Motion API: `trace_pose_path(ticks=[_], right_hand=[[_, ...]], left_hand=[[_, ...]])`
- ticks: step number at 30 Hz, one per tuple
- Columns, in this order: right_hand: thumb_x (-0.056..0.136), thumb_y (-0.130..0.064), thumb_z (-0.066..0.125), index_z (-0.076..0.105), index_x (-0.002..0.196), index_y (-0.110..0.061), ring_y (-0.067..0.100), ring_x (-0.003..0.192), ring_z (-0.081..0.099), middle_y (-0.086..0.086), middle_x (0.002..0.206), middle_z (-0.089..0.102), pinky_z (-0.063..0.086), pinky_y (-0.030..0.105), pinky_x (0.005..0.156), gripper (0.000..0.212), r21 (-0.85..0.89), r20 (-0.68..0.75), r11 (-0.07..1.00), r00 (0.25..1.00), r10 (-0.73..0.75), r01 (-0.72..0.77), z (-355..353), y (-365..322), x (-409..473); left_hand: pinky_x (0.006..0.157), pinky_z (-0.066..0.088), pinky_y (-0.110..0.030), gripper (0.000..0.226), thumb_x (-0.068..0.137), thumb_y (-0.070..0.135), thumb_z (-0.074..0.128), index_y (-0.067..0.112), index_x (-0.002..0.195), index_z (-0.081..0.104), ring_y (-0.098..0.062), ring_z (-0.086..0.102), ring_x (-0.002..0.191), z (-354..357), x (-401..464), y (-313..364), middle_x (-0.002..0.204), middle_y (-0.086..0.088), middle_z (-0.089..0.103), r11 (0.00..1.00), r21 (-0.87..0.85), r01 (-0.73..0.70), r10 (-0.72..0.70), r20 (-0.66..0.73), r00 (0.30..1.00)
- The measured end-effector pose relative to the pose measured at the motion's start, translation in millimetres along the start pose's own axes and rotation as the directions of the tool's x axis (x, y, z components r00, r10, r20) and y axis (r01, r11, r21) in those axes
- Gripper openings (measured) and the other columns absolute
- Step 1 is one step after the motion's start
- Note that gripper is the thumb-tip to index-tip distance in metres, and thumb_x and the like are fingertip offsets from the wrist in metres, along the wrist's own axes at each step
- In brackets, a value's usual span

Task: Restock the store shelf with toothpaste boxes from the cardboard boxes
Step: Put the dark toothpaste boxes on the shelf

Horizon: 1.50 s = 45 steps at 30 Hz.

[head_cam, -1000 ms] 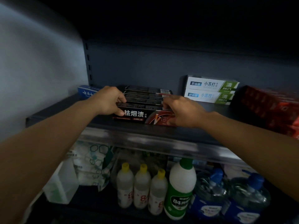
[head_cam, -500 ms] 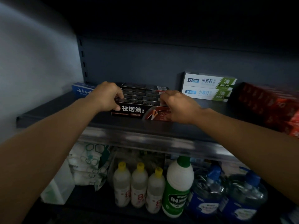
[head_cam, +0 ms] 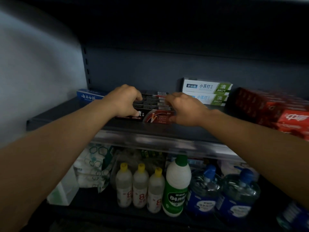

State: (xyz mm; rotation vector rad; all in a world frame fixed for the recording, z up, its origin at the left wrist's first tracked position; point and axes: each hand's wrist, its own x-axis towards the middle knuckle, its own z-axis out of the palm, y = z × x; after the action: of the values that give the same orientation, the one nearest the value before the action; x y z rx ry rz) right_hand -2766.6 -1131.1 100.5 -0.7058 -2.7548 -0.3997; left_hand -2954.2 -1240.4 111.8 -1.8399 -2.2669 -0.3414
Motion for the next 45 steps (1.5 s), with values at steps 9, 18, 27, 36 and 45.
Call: trace_pose_path(ticks=[9,18,27,36,45], right_hand=[[0.079,-0.032,0.070,0.051,0.119,-0.013,0.027,0.112,0.051,0.007,0.120,0.053,0.048,0.043,0.087,0.048,0.057,-0.021,0.998,1.000,-0.013,0.015,-18,10,-115],[0.083,-0.025,0.067,0.053,0.125,-0.009,0.027,0.111,0.051,0.009,0.120,0.054,0.048,0.042,0.085,0.047,0.232,0.209,0.972,0.975,-0.080,0.031,97,4,-270],[0.089,-0.030,0.060,0.039,0.140,-0.014,0.022,0.124,0.040,0.006,0.136,0.043,0.042,0.035,0.096,0.057,0.258,0.537,0.959,0.842,-0.044,-0.115,232,5,-326],[0.085,-0.034,0.065,0.032,0.144,-0.013,0.023,0.131,0.034,0.009,0.144,0.035,0.037,0.034,0.104,0.071,0.250,0.616,0.955,0.787,-0.031,-0.158,302,-5,-336],[0.081,-0.036,0.068,0.049,0.123,-0.015,0.020,0.112,0.048,0.004,0.123,0.050,0.045,0.031,0.086,0.051,0.231,0.582,0.965,0.813,-0.033,-0.126,300,-6,-332]], left_hand=[[0.085,0.052,-0.038,0.055,0.069,0.037,0.081,0.015,0.117,0.064,-0.023,0.060,0.103,11,-59,102,0.114,-0.004,0.065,0.973,-0.020,-0.229,0.230,0.060,0.971],[0.076,0.053,-0.036,0.031,0.075,0.035,0.075,0.014,0.094,0.062,-0.021,0.060,0.092,146,-135,180,0.099,-0.004,0.062,0.918,-0.105,-0.382,0.391,0.394,0.832],[0.075,0.054,-0.034,0.042,0.075,0.035,0.075,0.018,0.112,0.065,-0.015,0.060,0.089,270,-162,176,0.103,0.001,0.065,0.924,-0.222,-0.311,0.382,0.585,0.715],[0.078,0.053,-0.035,0.044,0.071,0.038,0.078,0.020,0.109,0.065,-0.016,0.061,0.092,318,-168,163,0.103,0.004,0.065,0.941,-0.274,-0.197,0.330,0.623,0.710],[0.092,0.050,-0.029,0.064,0.075,0.034,0.078,0.017,0.132,0.055,-0.012,0.058,0.108,307,-167,156,0.124,0.001,0.061,0.948,-0.300,-0.102,0.277,0.629,0.726]])
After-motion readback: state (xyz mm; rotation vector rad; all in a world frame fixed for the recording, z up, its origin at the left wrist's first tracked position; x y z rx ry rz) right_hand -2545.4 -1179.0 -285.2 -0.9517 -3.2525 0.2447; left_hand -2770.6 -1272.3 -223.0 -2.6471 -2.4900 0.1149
